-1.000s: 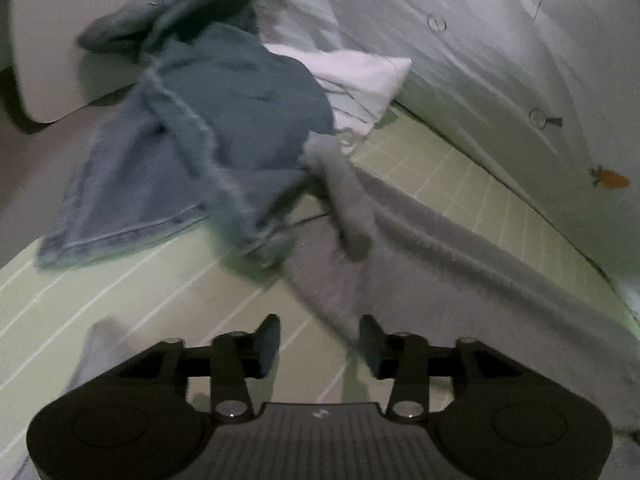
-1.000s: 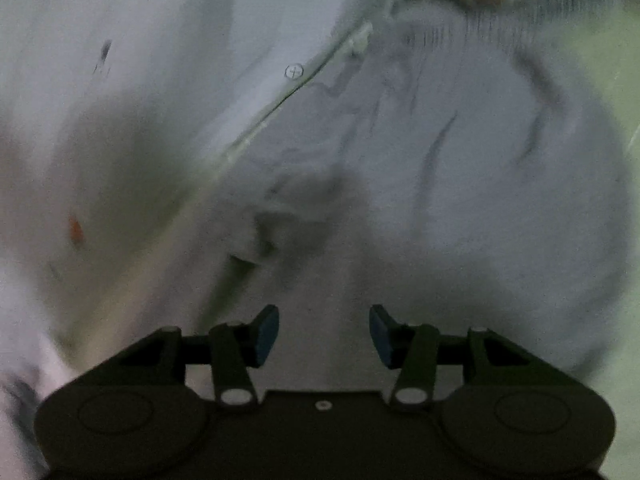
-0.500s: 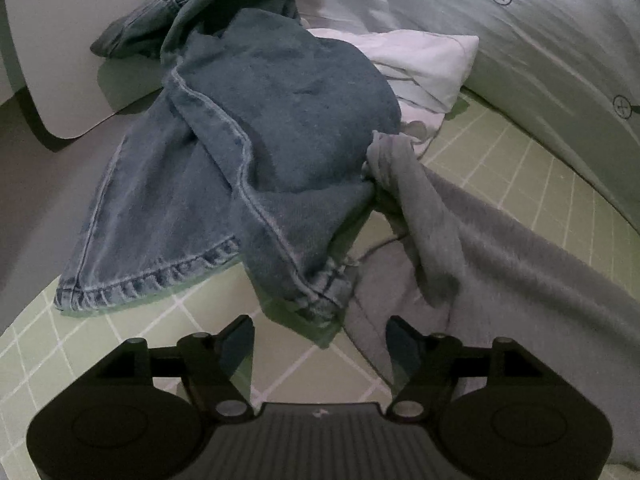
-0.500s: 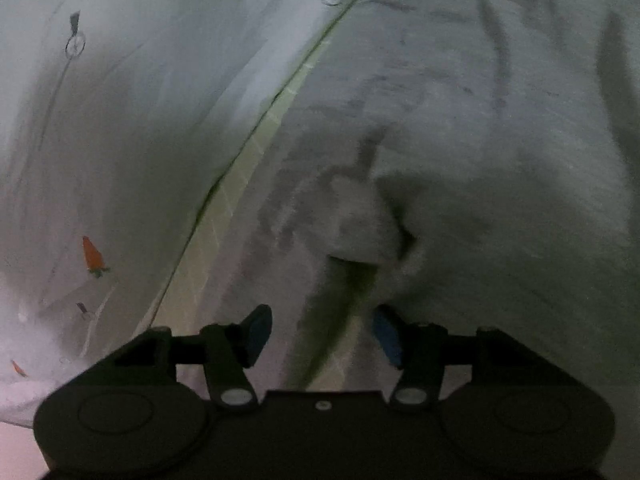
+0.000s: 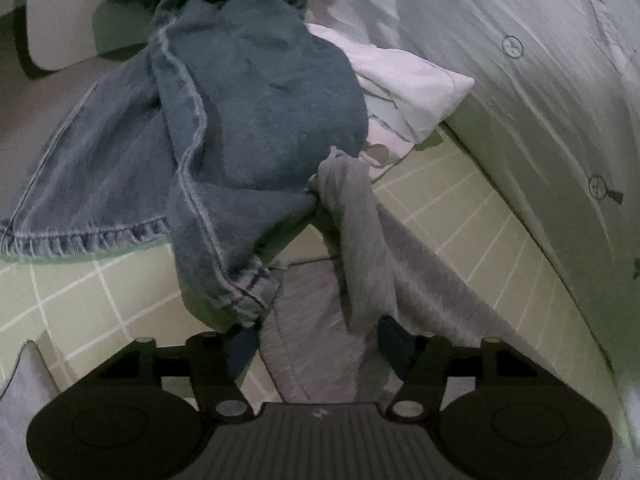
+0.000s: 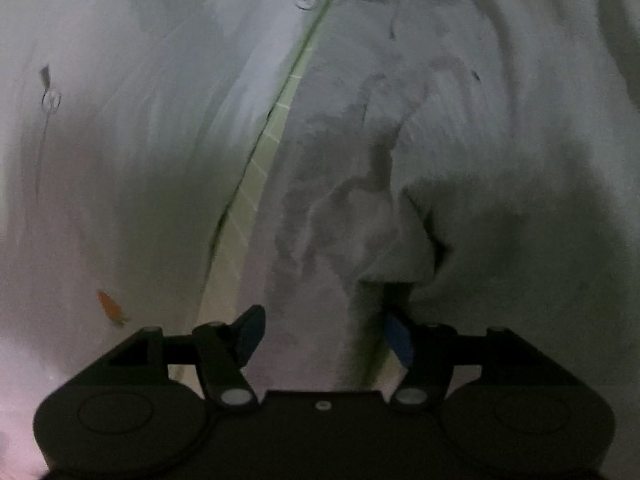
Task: Fold clothes
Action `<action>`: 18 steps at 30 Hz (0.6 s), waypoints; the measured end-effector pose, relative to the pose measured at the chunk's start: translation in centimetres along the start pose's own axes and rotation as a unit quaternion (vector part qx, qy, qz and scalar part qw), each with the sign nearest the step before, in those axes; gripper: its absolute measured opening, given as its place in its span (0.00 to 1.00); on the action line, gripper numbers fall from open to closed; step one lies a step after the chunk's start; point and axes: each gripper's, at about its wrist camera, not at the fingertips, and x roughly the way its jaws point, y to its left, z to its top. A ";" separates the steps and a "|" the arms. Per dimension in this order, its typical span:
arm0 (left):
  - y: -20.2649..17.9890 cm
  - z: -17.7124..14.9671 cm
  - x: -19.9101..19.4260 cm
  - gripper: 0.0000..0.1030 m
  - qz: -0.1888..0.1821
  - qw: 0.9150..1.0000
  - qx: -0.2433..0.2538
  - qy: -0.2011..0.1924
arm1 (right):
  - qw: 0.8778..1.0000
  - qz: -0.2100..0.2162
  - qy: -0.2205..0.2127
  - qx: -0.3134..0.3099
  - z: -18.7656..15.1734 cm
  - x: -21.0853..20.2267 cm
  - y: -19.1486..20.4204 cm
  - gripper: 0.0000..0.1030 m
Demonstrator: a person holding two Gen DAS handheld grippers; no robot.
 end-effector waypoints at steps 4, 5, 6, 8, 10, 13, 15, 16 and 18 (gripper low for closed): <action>1.4 0.0 -0.2 0.53 -0.020 0.999 -0.035 0.001 | 1.000 0.000 0.007 0.000 -0.8 0.4 -0.1 0.59; 1.5 0.0 -0.2 0.53 -0.024 0.999 -0.038 0.000 | 1.000 0.003 0.011 0.000 -0.9 0.6 -0.1 0.56; 1.6 0.1 -0.2 0.53 -0.026 0.999 -0.040 -0.002 | 1.000 0.005 0.014 -0.001 -1.1 0.8 0.0 0.50; 1.5 0.2 -0.1 0.54 -0.019 0.999 -0.031 -0.007 | 1.000 0.008 0.025 -0.004 -1.4 1.3 0.0 0.39; 1.0 0.5 0.1 0.55 -0.004 1.000 -0.010 -0.014 | 0.999 0.017 0.029 -0.010 -1.5 1.5 0.1 0.19; 0.2 0.7 0.7 0.57 0.024 0.999 0.036 -0.027 | 0.998 0.046 0.021 -0.025 -1.3 0.6 0.5 0.05; -0.5 0.6 1.1 0.63 0.036 0.997 0.065 -0.033 | 0.997 0.065 0.012 -0.034 -0.7 0.2 0.9 0.04; -0.8 0.5 1.2 0.63 0.042 0.995 0.079 -0.036 | 0.997 0.069 0.009 -0.036 -0.5 -0.1 1.0 0.03; -1.5 0.2 1.5 0.61 0.054 0.992 0.103 -0.040 | 0.997 0.074 0.002 -0.038 0.0 -0.5 1.0 0.03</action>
